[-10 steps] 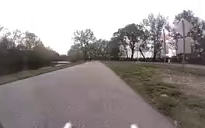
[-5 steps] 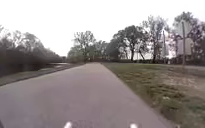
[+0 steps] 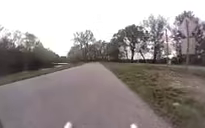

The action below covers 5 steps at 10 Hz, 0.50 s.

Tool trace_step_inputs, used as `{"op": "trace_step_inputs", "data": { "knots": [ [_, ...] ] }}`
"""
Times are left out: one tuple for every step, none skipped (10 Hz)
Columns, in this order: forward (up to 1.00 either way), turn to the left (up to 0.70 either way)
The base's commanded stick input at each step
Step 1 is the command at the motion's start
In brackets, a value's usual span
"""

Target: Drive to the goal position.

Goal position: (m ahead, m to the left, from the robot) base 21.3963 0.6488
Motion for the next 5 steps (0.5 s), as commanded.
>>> {"op": "trace_step_inputs", "data": {
  "knots": [
    [1.00, 0.08],
    [1.00, 0.00],
    [1.00, 0.00],
    [1.00, 0.00],
    [1.00, 0.00]
  ]
}}
